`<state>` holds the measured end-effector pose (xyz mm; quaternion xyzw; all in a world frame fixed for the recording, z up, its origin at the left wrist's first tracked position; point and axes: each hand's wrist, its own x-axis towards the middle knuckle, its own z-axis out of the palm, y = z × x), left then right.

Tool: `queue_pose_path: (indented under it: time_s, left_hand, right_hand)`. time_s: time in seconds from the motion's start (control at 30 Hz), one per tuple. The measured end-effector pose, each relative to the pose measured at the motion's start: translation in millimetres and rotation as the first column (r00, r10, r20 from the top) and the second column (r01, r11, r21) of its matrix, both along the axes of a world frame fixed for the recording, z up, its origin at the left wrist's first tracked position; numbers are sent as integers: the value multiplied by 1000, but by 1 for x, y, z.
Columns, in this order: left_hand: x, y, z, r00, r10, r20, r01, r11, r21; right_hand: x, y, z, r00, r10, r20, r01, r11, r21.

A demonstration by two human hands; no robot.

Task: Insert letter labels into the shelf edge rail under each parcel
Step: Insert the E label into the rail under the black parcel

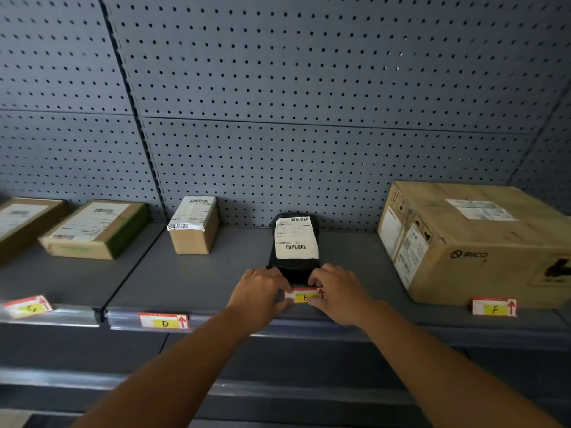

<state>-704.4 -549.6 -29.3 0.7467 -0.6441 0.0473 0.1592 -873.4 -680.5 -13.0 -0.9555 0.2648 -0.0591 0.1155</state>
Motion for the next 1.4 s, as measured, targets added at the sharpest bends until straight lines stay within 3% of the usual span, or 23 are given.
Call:
queue_pose_path:
  time_s: [0.43, 0.57, 0.7, 0.77, 0.87, 0.97, 1.03, 1.17, 1.4]
  left_hand:
    - [9, -2, 6, 969, -22, -247, 49, 993, 106]
    - [7, 2, 8, 974, -59, -218, 67, 997, 30]
    - [5, 14, 28, 947, -164, -275, 127, 981, -146]
    - [3, 24, 40, 934, -227, -276, 187, 969, -164]
    - [-2, 42, 44, 938, -288, -192, 259, 952, -163]
    - [-3, 53, 40, 954, -262, -144, 234, 954, -186]
    - [-1, 55, 38, 965, -236, -117, 211, 958, -194]
    - [-2, 55, 31, 982, -180, -49, 170, 972, -164]
    - [-8, 52, 23, 988, -152, -2, 150, 981, -125]
  right_hand:
    - [1, -3, 4, 993, -53, -107, 72, 979, 191]
    - [-6, -3, -2, 993, -98, 68, 70, 941, 331]
    - [-19, 13, 9, 938, -56, 342, -53, 952, 301]
    - [-28, 25, 14, 910, -3, 414, -106, 965, 239]
    - [-42, 45, 2, 862, 89, 498, -66, 996, -65]
    - [-54, 58, -24, 787, 235, 570, 21, 914, -405]
    - [-56, 62, -45, 813, 358, 460, -43, 824, -564]
    - [-49, 64, -72, 888, 377, 263, -111, 730, -674]
    - [-37, 68, -83, 922, 280, 267, -6, 700, -715]
